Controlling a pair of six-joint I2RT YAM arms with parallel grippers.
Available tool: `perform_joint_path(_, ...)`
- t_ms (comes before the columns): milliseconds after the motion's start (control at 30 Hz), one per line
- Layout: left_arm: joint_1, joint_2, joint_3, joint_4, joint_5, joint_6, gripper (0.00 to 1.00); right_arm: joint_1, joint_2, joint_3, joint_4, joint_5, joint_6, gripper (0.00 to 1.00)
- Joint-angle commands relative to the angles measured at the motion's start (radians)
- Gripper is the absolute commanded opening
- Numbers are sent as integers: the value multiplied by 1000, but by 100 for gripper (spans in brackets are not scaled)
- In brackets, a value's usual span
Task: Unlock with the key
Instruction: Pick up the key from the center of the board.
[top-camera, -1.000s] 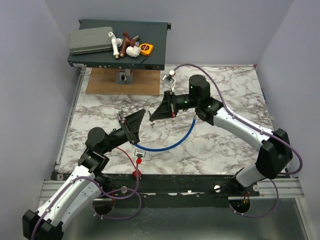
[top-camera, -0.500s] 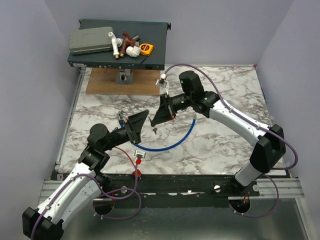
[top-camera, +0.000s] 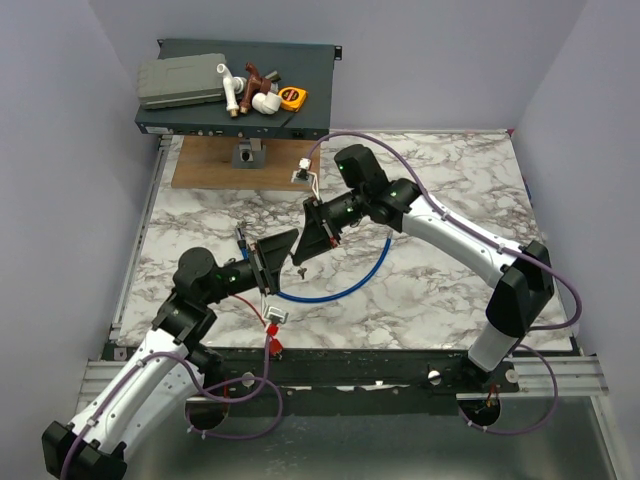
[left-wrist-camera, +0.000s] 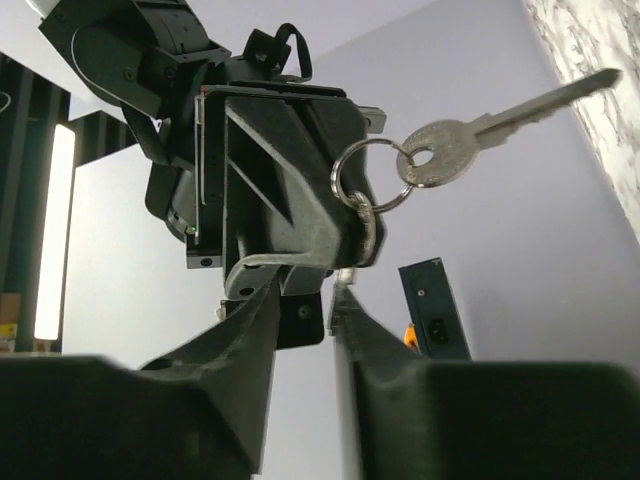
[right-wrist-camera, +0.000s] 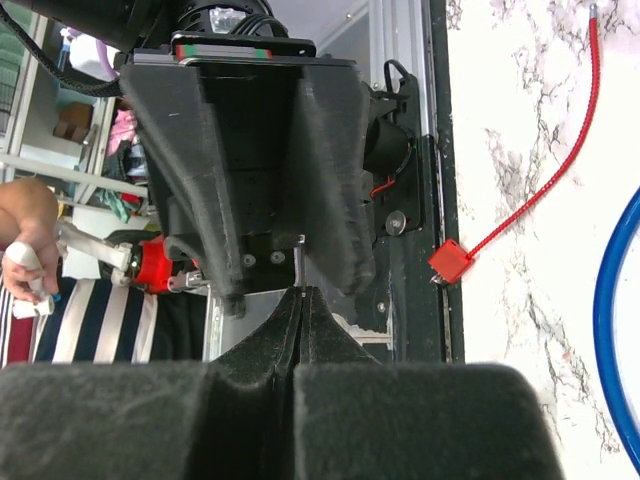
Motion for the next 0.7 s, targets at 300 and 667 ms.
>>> perform_joint_path(300,0,-79,18,-48,37,-21,0,1,28,50,99,-37,69,1)
perform_joint_path(667,0,-100,34,-109,-72,-43,0,-8,32,29,166,0,143,23)
